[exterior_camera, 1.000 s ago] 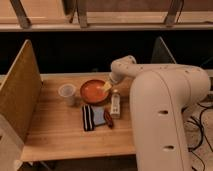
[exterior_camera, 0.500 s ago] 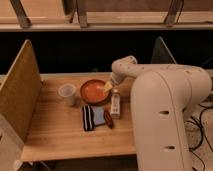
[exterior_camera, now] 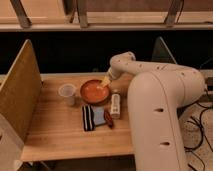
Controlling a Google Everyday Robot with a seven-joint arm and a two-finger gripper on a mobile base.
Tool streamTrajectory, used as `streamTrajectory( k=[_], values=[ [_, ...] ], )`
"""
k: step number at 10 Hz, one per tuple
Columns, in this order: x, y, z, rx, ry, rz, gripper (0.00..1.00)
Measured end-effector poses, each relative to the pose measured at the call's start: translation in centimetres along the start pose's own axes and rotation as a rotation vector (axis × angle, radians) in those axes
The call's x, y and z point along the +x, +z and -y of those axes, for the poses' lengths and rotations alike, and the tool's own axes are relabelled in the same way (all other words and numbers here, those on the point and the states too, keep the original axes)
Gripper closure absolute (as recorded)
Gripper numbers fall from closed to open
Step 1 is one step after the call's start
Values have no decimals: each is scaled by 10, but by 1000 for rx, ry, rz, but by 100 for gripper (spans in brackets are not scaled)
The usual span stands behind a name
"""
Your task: Drag the ceramic bowl in a circle
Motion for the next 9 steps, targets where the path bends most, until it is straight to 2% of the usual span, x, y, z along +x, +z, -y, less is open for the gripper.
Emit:
streamTrajectory(
  k=[2,3,4,5,6,7,9],
  values=[
    [9,28,-13,-78,26,-28,20],
    [12,38,-19,-106,32,-43,20],
    [15,54,-27,-145,33,-70,20],
    [14,63,-31,-163,24,-90,20],
    [11,69,-33,-169,11,-105,21],
    [7,73,-32,-164,-4,-118,27],
    [-3,75,-29,-152,-30,-124,50]
  ],
)
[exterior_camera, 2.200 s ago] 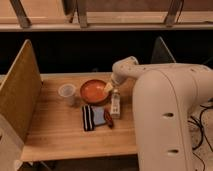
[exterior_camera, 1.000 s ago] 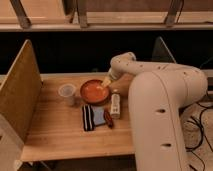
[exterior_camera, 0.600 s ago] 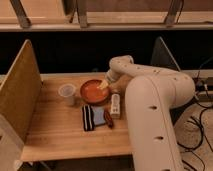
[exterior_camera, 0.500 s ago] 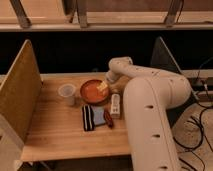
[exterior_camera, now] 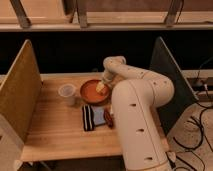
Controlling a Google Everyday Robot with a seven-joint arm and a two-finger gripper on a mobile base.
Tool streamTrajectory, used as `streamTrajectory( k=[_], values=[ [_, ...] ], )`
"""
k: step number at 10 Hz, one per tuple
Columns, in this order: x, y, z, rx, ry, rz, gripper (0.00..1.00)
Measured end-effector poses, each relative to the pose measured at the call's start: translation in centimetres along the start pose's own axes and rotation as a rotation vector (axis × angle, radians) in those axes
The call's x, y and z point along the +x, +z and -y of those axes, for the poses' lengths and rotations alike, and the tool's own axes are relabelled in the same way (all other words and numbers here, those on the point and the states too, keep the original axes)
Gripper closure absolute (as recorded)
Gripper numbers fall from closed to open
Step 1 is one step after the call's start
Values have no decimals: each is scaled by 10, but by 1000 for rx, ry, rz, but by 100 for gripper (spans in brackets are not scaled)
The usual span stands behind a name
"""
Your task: Drag the ceramic bowl in a circle
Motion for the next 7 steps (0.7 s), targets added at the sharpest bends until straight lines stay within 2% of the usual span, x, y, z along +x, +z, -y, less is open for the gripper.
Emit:
streamTrajectory(
  k=[1,2,4,5,7],
  values=[
    [-3,1,-2,-2,-7,-1,58],
    [-4,2,-4,-6,-13,-5,70],
    [-2,1,-4,-15,-6,-10,87],
    [3,-4,1,-9,8,-15,97],
    [14,-18,21,28,45,-22,100]
  ],
)
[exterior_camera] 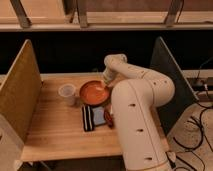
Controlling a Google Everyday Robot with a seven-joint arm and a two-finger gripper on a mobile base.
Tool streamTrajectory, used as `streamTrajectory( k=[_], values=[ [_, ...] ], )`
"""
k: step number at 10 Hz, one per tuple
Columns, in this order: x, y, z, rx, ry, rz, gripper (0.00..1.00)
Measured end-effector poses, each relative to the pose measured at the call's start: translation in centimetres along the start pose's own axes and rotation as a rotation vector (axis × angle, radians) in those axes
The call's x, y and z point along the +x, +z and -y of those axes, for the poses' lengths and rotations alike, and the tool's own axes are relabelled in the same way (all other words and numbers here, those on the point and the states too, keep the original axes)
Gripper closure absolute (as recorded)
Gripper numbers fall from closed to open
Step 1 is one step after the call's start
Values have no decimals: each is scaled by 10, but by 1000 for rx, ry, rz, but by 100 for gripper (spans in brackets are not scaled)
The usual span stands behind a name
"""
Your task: Drag the ceramic bowl in a circle
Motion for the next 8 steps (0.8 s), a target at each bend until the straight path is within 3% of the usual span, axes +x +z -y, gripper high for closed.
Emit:
streamTrajectory(
  k=[2,4,8],
  values=[
    [1,-15,22,45,20,5,100],
    [-14,-21,29,70,4,22,100],
    [-57,-18,23,68,-79,67,100]
  ],
)
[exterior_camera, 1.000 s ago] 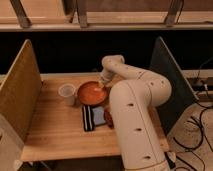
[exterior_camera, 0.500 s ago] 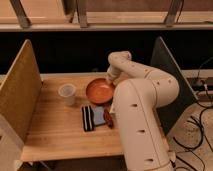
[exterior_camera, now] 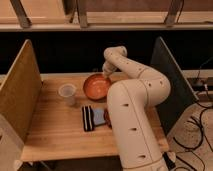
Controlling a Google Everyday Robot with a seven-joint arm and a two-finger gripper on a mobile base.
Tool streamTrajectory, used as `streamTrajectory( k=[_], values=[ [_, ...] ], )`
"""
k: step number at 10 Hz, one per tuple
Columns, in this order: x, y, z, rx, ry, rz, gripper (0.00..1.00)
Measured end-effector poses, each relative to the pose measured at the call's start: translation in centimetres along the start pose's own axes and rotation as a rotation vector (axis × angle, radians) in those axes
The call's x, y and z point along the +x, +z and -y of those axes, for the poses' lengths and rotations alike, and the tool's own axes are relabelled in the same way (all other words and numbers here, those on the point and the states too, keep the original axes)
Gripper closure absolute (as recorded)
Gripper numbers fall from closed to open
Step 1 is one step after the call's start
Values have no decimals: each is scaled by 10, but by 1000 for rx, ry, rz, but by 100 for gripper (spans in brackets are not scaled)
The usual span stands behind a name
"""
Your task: Drag the ceramic bowl in a circle
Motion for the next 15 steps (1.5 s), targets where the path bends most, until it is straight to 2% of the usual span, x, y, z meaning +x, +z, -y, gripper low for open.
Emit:
streamTrajectory(
  k=[4,6,9,10,11,12,13,15],
  values=[
    [-23,18,-33,-79,-59,27,100],
    [-12,15,-39,-101,-54,16,100],
    [22,4,-41,-110,-20,-35,100],
    [41,1,-40,-109,8,-67,100],
    [77,-5,-9,-50,83,-131,100],
    [84,-6,12,-6,106,-145,100],
    [78,-4,22,22,100,-147,100],
    [51,4,20,38,56,-126,100]
  ],
)
